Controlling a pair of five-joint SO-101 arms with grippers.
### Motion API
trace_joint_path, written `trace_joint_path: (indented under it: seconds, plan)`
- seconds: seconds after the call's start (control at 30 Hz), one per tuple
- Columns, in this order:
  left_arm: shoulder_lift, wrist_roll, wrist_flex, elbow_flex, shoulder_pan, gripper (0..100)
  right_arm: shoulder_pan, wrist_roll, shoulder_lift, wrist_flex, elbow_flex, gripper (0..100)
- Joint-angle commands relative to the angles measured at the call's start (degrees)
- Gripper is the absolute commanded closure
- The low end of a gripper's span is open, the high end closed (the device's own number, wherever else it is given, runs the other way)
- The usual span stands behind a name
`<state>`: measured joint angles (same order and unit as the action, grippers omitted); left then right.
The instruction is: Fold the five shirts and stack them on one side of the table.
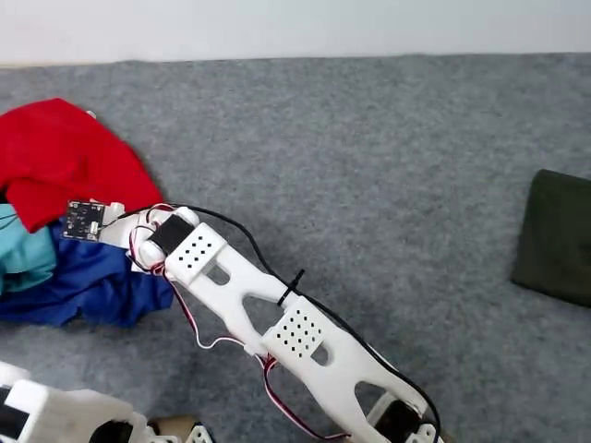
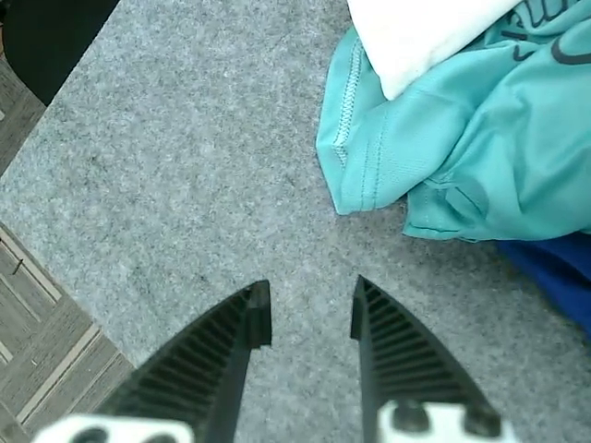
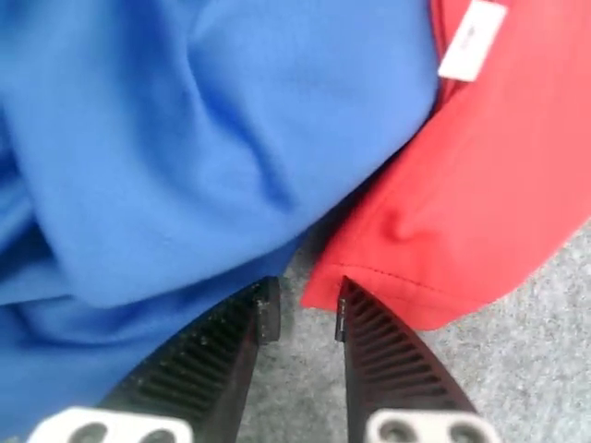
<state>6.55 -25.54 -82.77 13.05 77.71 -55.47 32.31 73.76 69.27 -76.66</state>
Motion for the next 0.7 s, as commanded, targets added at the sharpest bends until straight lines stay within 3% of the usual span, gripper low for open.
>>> trace_joint_path:
  seconds: [0.0, 0.13, 0.23, 0.67]
  plan:
    - [-2.9, -0.4, -0.1, 0.2, 0.3, 85, 1.0, 0.5, -1.4, -0.5, -0.4, 88.8]
    - [-2.9, -0.4, -0.1, 0.2, 0.3, 85, 1.2, 0.9, -1.4, -0.3, -0.4, 91.9]
    - [-2.9, -0.4, -0.1, 0.2, 0.3, 85, 1.2, 6.1, -1.4, 0.6, -0.4, 99.1]
    - [-2.8, -0.4, -0.1, 0.2, -0.2, 85, 4.9, 8.0, -2.0, 5.1, -1.1, 98.7]
